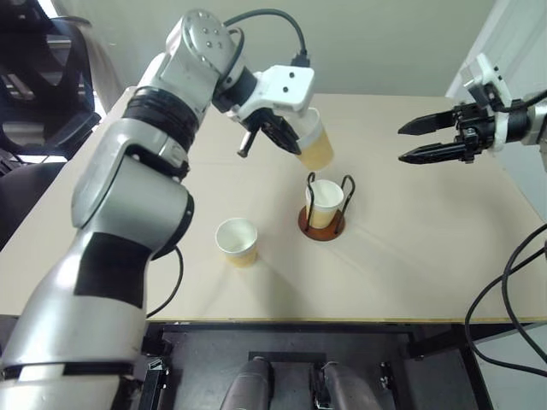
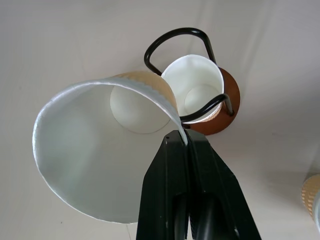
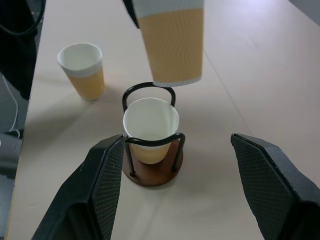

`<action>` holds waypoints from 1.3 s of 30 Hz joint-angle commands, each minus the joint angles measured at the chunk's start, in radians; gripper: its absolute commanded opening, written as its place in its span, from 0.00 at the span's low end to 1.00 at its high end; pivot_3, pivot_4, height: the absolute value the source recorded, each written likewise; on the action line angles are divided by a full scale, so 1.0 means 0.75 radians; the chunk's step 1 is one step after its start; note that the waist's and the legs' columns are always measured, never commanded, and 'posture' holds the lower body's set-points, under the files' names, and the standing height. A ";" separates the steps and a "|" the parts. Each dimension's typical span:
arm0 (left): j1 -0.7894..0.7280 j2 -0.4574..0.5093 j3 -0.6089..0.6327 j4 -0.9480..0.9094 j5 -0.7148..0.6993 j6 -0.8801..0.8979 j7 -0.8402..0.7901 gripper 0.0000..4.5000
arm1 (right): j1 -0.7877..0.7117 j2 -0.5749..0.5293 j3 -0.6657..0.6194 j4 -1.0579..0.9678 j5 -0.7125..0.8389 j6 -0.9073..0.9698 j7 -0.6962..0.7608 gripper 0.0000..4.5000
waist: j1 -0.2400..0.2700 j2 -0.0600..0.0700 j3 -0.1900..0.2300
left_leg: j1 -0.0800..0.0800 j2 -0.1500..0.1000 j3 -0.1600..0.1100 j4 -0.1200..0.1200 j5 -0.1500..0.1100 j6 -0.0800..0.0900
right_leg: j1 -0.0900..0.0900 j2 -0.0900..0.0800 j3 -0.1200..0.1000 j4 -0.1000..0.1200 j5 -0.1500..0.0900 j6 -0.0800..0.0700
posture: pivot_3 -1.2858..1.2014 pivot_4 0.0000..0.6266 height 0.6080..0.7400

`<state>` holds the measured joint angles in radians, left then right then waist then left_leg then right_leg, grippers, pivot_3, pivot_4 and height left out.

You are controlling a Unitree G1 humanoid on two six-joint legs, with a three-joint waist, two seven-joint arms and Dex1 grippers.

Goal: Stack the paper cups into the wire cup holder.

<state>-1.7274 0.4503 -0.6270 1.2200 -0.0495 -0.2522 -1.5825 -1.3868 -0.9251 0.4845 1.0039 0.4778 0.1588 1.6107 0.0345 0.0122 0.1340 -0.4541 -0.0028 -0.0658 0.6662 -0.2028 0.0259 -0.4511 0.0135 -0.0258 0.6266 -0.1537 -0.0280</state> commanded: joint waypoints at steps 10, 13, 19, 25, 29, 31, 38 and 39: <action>-0.006 -0.010 -0.028 -0.043 -0.074 0.020 -0.043 0.01 | 0.166 -0.137 -0.106 -0.123 0.033 0.028 0.005 0.76 | 0.006 0.000 0.000 | 0.000 0.000 0.000 0.001 0.000 0.000 | 0.001 -0.001 0.000 0.000 0.000 0.002 | 0.52 0.24 1.00; -0.004 -0.021 -0.033 -0.044 -0.086 0.022 -0.043 0.01 | 0.208 -0.150 -0.117 -0.169 0.040 0.035 0.005 0.76 | 0.004 0.000 0.000 | 0.002 0.000 0.001 0.001 0.000 0.000 | 0.002 0.000 0.000 0.000 0.001 0.002 | 0.52 0.24 1.00; 0.009 -0.036 -0.065 -0.059 -0.110 0.022 -0.043 0.01 | 0.256 -0.179 -0.140 -0.227 0.052 0.044 0.005 0.76 | 0.008 0.000 0.000 | 0.001 0.000 0.001 0.003 0.001 0.002 | 0.003 -0.001 0.001 0.000 0.001 0.004 | 0.52 0.24 1.00; 0.043 -0.026 -0.153 -0.109 -0.165 0.027 -0.043 0.01 | 0.280 -0.185 -0.166 -0.306 0.074 0.079 0.005 0.76 | 0.007 0.000 0.000 | 0.001 0.000 0.001 0.004 0.000 0.003 | 0.004 -0.001 0.001 0.000 0.001 0.006 | 0.52 0.24 1.00; 0.071 -0.021 -0.222 -0.156 -0.223 0.047 -0.043 0.01 | 0.282 -0.177 -0.177 -0.328 0.067 0.095 0.005 0.76 | 0.007 0.000 0.000 | 0.002 0.000 0.001 0.004 0.000 0.003 | 0.005 -0.001 0.001 0.000 0.001 0.007 | 0.52 0.24 1.00; 0.078 -0.017 -0.244 -0.171 -0.245 0.054 -0.043 0.01 | 0.286 -0.175 -0.186 -0.347 0.065 0.110 0.005 0.76 | 0.007 0.000 0.000 | 0.001 0.000 0.001 0.005 0.000 0.003 | 0.005 -0.001 0.001 0.000 0.002 0.007 | 0.52 0.24 1.00; 0.102 -0.023 -0.302 -0.207 -0.300 0.061 -0.043 0.01 | 0.281 -0.153 -0.238 -0.417 0.020 0.179 0.005 0.76 | 0.008 0.000 0.000 | 0.001 0.000 0.001 0.008 0.000 0.004 | 0.006 -0.001 0.001 0.000 0.002 0.008 | 0.52 0.24 1.00; 0.101 -0.027 -0.303 -0.205 -0.301 0.059 -0.043 0.01 | 0.277 -0.148 -0.243 -0.419 0.010 0.185 0.005 0.76 | 0.008 0.000 0.000 | 0.001 0.000 0.001 0.008 0.000 0.004 | 0.006 -0.001 0.001 0.000 0.002 0.009 | 0.52 0.24 1.00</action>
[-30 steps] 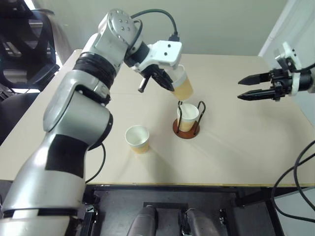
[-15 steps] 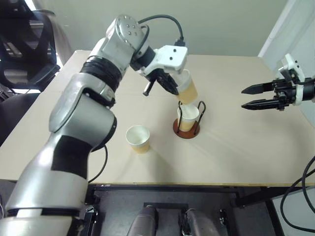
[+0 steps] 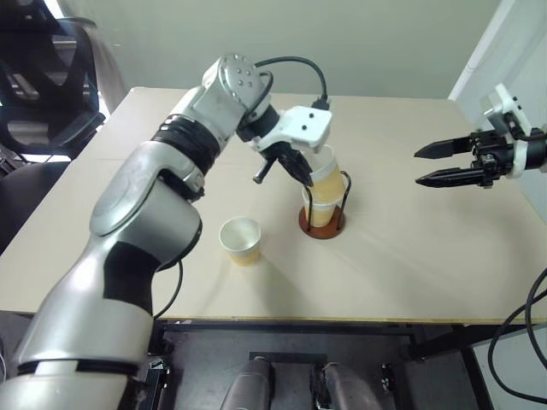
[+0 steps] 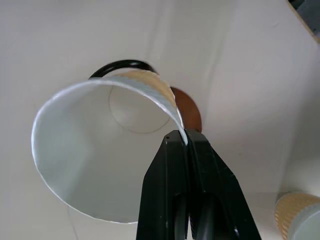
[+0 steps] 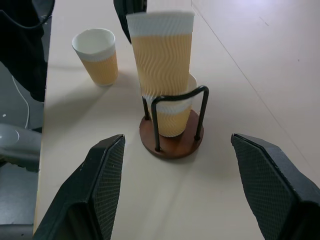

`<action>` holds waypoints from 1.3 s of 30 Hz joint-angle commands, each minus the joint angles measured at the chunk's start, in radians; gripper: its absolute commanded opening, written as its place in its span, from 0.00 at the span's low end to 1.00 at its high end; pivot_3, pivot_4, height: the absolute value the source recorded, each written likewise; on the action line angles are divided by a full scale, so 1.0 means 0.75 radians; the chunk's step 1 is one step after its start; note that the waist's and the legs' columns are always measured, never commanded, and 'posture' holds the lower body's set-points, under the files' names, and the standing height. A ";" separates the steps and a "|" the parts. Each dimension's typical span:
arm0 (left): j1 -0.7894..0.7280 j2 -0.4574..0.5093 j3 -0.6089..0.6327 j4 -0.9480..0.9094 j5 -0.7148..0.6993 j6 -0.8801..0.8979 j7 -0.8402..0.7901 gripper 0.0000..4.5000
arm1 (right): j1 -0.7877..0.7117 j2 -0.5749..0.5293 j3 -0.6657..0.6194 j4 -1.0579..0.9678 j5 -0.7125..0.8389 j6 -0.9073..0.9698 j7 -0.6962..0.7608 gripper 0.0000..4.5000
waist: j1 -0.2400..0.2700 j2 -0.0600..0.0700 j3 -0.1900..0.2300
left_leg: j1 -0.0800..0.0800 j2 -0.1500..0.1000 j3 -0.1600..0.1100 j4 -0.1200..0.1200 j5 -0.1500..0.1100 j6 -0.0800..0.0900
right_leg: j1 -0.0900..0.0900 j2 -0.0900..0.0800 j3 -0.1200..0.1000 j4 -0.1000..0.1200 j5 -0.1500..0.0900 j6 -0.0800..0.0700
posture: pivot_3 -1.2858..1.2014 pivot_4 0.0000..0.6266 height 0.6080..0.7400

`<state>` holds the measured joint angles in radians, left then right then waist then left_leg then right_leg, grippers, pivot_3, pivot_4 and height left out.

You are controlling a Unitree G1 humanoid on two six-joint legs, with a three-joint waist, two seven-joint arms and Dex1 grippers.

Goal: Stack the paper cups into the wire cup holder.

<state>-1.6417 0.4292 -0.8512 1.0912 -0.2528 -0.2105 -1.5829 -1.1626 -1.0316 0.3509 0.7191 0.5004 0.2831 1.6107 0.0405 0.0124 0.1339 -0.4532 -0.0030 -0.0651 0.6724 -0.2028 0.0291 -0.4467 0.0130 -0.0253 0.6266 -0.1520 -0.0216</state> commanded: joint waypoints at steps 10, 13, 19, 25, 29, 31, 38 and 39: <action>-0.030 -0.028 0.033 0.054 0.097 -0.079 -0.042 0.01 | -0.062 0.046 -0.102 0.053 -0.112 -0.015 0.005 0.76 | 0.001 0.000 0.000 | 0.000 0.000 0.000 0.003 0.000 0.001 | 0.001 0.000 0.000 0.000 0.001 0.001 | 0.52 0.24 1.00; -0.038 -0.045 0.093 0.096 0.184 -0.157 -0.042 0.01 | -0.068 0.048 -0.101 0.089 -0.122 -0.041 0.005 0.76 | 0.001 0.000 0.000 | 0.000 0.000 0.000 0.003 0.000 0.001 | 0.001 0.000 0.000 0.000 0.001 0.001 | 0.52 0.24 1.00; -0.054 -0.076 0.221 0.158 0.333 -0.222 -0.042 0.28 | -0.075 0.043 -0.093 0.127 -0.131 -0.080 0.005 0.76 | 0.001 0.000 0.000 | 0.000 0.000 0.000 0.003 -0.001 0.002 | 0.001 0.000 0.000 0.000 0.001 0.002 | 0.52 0.24 1.00; -0.058 -0.096 0.309 0.176 0.414 -0.248 -0.042 0.75 | -0.058 0.020 -0.087 0.115 -0.118 -0.097 0.005 0.76 | 0.002 0.000 0.000 | -0.001 0.000 0.000 0.003 -0.001 0.002 | 0.001 0.000 0.000 -0.001 0.001 0.002 | 0.52 0.24 1.00; -0.060 -0.093 0.329 0.180 0.430 -0.255 -0.042 1.00 | -0.052 0.014 -0.083 0.100 -0.112 -0.094 0.005 0.76 | 0.002 0.000 0.000 | -0.001 0.000 0.000 0.003 -0.001 0.002 | 0.001 0.000 0.000 -0.001 0.001 0.002 | 0.52 0.24 1.00; -0.062 -0.089 0.335 0.181 0.434 -0.257 -0.042 1.00 | -0.054 0.013 -0.081 0.097 -0.111 -0.091 0.005 0.76 | 0.002 0.000 0.000 | -0.001 0.000 0.000 0.003 -0.001 0.002 | 0.001 0.000 0.000 -0.001 0.001 0.002 | 0.52 0.24 1.00; -0.085 -0.038 0.307 0.178 0.444 -0.255 -0.042 1.00 | -0.080 0.020 -0.071 0.115 -0.125 -0.089 0.005 0.76 | 0.002 0.000 0.000 | -0.001 0.000 0.000 0.003 -0.001 0.002 | 0.001 0.000 0.000 -0.001 0.001 0.002 | 0.52 0.24 1.00; -0.089 -0.025 0.292 0.177 0.444 -0.258 -0.042 1.00 | -0.088 0.022 -0.068 0.129 -0.130 -0.095 0.005 0.76 | 0.002 0.000 0.000 | -0.001 0.000 0.000 0.002 -0.001 0.002 | 0.001 0.000 0.000 -0.001 0.001 0.002 | 0.52 0.24 1.00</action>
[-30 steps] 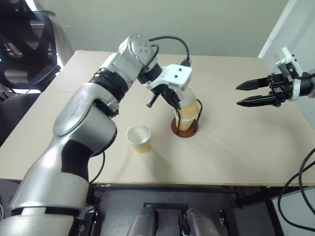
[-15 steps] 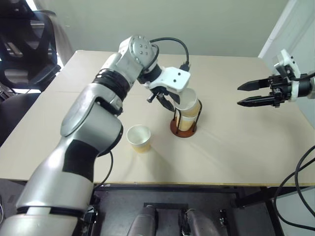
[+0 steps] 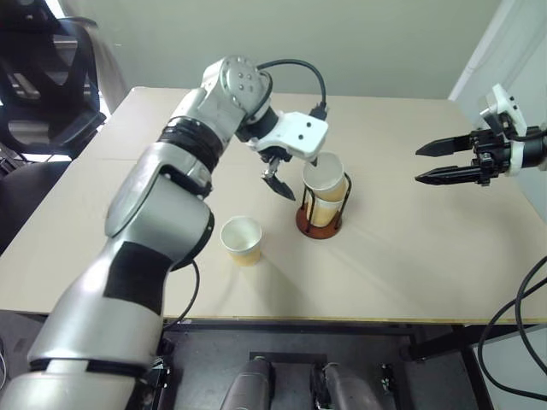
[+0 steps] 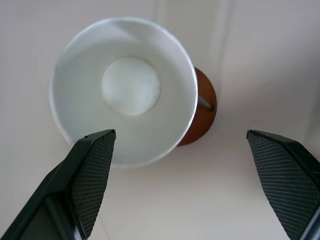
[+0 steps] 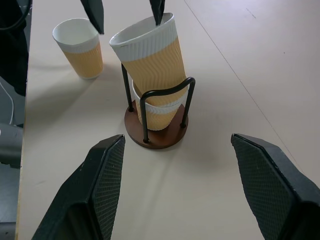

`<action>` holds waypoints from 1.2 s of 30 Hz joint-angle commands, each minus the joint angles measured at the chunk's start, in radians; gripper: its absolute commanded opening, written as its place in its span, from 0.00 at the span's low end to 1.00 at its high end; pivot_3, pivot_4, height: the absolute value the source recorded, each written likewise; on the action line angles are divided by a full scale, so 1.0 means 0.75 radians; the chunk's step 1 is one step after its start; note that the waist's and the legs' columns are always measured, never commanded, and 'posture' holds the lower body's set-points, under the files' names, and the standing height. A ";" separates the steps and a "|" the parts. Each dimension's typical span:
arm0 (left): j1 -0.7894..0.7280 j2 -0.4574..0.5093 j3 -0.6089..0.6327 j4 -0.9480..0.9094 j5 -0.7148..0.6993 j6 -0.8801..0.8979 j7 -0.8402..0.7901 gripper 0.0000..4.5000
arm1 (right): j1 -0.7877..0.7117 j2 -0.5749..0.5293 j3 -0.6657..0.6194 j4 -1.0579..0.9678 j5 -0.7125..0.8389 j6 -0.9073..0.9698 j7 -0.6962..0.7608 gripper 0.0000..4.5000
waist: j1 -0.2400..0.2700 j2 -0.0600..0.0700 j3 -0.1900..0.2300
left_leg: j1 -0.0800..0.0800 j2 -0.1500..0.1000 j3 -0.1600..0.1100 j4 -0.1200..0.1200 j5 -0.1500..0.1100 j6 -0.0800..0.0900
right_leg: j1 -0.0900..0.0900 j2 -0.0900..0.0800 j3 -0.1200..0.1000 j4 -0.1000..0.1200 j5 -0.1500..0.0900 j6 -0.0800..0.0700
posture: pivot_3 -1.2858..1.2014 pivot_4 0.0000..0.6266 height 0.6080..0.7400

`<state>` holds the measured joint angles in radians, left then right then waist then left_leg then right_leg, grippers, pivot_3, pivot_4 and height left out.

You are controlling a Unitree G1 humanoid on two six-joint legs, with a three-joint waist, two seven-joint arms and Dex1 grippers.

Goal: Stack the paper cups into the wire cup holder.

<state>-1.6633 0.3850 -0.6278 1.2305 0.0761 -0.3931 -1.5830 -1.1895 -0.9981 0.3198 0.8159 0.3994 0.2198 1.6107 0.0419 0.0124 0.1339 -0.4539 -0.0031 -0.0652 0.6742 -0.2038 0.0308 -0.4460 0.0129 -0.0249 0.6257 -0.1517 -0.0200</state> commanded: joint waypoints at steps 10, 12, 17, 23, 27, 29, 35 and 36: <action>-0.063 0.027 0.054 -0.043 -0.125 0.031 -0.042 1.00 | -0.134 0.007 0.004 0.132 -0.046 -0.091 0.005 0.76 | 0.010 0.000 0.000 | -0.001 0.000 -0.001 0.000 -0.001 0.001 | 0.000 0.000 0.000 -0.001 0.000 0.000 | 0.52 0.24 1.00; -0.064 0.022 0.060 -0.043 -0.109 0.039 -0.042 1.00 | -0.143 0.011 0.008 0.135 -0.051 -0.093 0.005 0.76 | 0.010 0.000 0.000 | -0.001 -0.001 0.000 0.000 -0.001 0.002 | 0.000 -0.001 0.000 -0.001 0.000 0.000 | 0.52 0.24 1.00; -0.068 0.026 0.095 -0.029 -0.053 0.012 -0.042 1.00 | -0.154 0.005 0.015 0.132 -0.058 -0.091 0.005 0.76 | 0.007 0.000 0.000 | 0.001 -0.001 0.000 -0.001 -0.003 0.001 | 0.000 -0.001 0.000 -0.001 -0.001 0.000 | 0.52 0.24 1.00; -0.074 -0.005 0.153 -0.024 -0.027 0.040 -0.042 1.00 | -0.155 -0.010 0.014 0.104 -0.054 -0.075 0.005 0.76 | 0.009 0.000 0.000 | 0.000 -0.001 0.000 -0.002 -0.003 0.001 | -0.001 -0.001 0.000 -0.001 -0.001 0.000 | 0.52 0.24 1.00; -0.125 -0.056 0.279 -0.004 -0.036 0.085 0.072 1.00 | -0.154 -0.016 0.007 0.090 -0.057 -0.068 0.005 0.76 | 0.010 0.000 0.000 | -0.001 -0.001 0.000 -0.001 -0.003 0.002 | 0.000 -0.001 0.000 -0.002 -0.001 0.000 | 0.52 0.24 1.00; -0.128 -0.061 0.295 0.006 0.013 0.041 0.148 1.00 | -0.154 -0.016 0.006 0.086 -0.056 -0.066 0.005 0.76 | 0.009 0.000 0.000 | -0.001 -0.001 0.000 -0.001 -0.003 0.002 | 0.000 -0.001 0.000 -0.002 -0.001 0.000 | 0.52 0.24 1.00; -0.121 -0.088 0.331 0.023 0.083 0.015 0.205 1.00 | -0.162 -0.011 0.005 0.106 -0.066 -0.076 0.005 0.76 | 0.007 0.000 0.000 | 0.001 -0.001 0.000 -0.003 -0.004 0.001 | -0.001 -0.001 0.001 -0.001 -0.002 -0.001 | 0.52 0.24 1.00; -0.116 -0.088 0.327 0.025 0.098 0.009 0.194 1.00 | -0.163 -0.010 0.006 0.110 -0.067 -0.079 0.005 0.76 | 0.007 0.000 0.000 | 0.001 -0.001 0.000 -0.003 -0.004 0.001 | -0.001 0.000 0.001 -0.001 -0.003 -0.001 | 0.52 0.24 1.00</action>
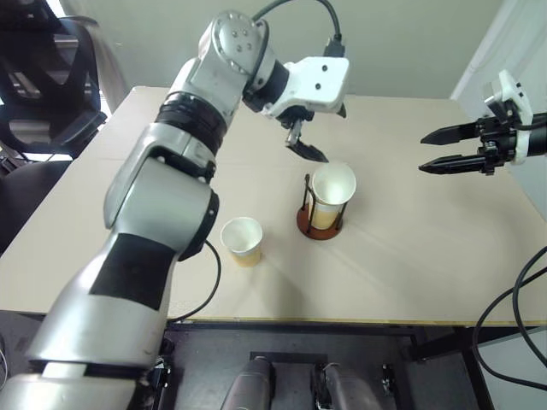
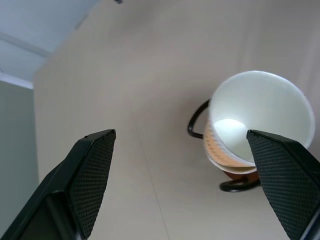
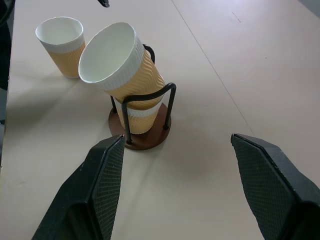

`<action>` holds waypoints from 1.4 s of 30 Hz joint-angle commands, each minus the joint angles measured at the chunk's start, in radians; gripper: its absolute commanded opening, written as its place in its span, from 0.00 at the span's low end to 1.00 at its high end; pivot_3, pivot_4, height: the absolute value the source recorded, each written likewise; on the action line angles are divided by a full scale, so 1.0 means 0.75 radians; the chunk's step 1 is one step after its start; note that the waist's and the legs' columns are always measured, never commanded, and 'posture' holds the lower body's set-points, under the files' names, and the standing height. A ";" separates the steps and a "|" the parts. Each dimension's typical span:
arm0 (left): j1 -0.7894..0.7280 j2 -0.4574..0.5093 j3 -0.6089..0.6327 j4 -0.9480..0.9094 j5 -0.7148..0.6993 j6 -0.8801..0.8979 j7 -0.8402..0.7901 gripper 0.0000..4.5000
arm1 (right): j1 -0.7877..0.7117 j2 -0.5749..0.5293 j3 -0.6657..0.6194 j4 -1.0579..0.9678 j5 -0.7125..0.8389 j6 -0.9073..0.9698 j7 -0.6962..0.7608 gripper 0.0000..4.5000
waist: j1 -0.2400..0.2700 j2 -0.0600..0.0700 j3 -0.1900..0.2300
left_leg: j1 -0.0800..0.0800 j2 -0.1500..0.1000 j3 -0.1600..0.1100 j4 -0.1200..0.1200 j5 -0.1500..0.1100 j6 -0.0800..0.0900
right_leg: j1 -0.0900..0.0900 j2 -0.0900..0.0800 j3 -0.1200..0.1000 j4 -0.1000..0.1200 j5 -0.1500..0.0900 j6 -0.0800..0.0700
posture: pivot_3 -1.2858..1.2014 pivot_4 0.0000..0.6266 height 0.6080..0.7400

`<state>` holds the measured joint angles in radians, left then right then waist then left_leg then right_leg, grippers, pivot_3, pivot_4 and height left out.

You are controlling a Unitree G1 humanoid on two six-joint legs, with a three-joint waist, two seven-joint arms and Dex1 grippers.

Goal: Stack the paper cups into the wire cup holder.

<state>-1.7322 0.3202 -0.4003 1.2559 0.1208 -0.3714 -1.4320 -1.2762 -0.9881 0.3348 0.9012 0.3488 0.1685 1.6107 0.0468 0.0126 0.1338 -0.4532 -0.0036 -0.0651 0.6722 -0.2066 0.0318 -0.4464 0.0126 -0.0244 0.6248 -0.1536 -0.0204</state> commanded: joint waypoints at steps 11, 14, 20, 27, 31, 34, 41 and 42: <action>0.049 -0.058 0.048 0.008 0.116 -0.043 0.066 1.00 | -0.064 -0.024 -0.009 -0.007 0.007 -0.003 0.005 0.76 | 0.003 0.000 0.000 | 0.000 0.000 0.000 0.000 0.000 0.000 | 0.000 0.000 0.000 0.000 0.000 0.000 | 0.52 0.24 1.00; 0.074 -0.074 0.050 0.012 0.130 -0.047 0.098 1.00 | -0.057 -0.024 -0.013 -0.033 0.012 0.012 0.005 0.76 | 0.003 0.000 0.000 | 0.000 0.000 0.000 0.000 0.000 0.000 | 0.000 0.000 0.000 0.000 0.000 0.000 | 0.52 0.24 1.00; 0.114 -0.070 0.020 0.026 0.212 -0.079 0.205 1.00 | -0.031 -0.023 -0.031 -0.085 0.020 0.043 0.005 0.76 | 0.003 0.000 0.000 | 0.000 0.000 0.000 0.001 0.000 0.000 | 0.000 0.000 0.000 0.001 0.000 0.001 | 0.52 0.24 1.00; 0.100 -0.036 0.013 0.051 0.291 -0.092 0.318 1.00 | -0.010 -0.027 -0.036 -0.088 0.016 0.042 0.005 0.76 | 0.003 0.000 0.000 | 0.000 0.000 0.000 0.001 0.000 0.000 | 0.000 0.000 0.000 0.001 0.000 0.000 | 0.52 0.24 1.00; 0.044 -0.019 0.022 0.058 0.314 -0.082 0.355 1.00 | -0.026 -0.023 -0.030 -0.060 0.004 0.030 0.005 0.76 | 0.004 0.000 0.000 | 0.000 0.000 0.000 0.001 0.000 0.000 | 0.000 0.000 0.000 0.001 0.000 0.000 | 0.52 0.24 1.00; 0.000 -0.005 0.023 0.064 0.332 -0.082 0.384 1.00 | -0.045 -0.014 -0.023 -0.040 -0.007 0.020 0.005 0.76 | 0.004 0.000 0.000 | 0.000 0.000 0.000 0.001 0.000 0.000 | 0.000 0.000 0.000 0.001 0.000 0.000 | 0.52 0.24 1.00; -0.025 -0.032 0.045 0.081 0.337 -0.074 0.484 1.00 | -0.070 0.001 -0.017 -0.009 -0.023 -0.002 0.005 0.76 | 0.003 0.000 0.000 | 0.001 0.000 0.000 0.000 -0.001 0.000 | 0.000 0.000 0.000 0.001 0.000 0.000 | 0.52 0.24 1.00; -0.015 -0.045 0.047 0.081 0.333 -0.077 0.477 1.00 | -0.069 0.001 -0.017 -0.010 -0.023 -0.003 0.005 0.76 | 0.004 0.000 0.000 | 0.001 0.000 0.000 0.000 -0.001 0.000 | 0.000 0.000 0.000 0.001 0.000 0.000 | 0.52 0.24 1.00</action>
<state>-1.7254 0.2994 -0.3876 1.3215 0.3800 -0.4277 -1.0839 -1.2952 -0.9799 0.3346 0.9001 0.3277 0.1775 1.6108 0.0495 0.0126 0.1338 -0.4527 -0.0039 -0.0649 0.6727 -0.2073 0.0315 -0.4464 0.0125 -0.0242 0.6256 -0.1537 -0.0205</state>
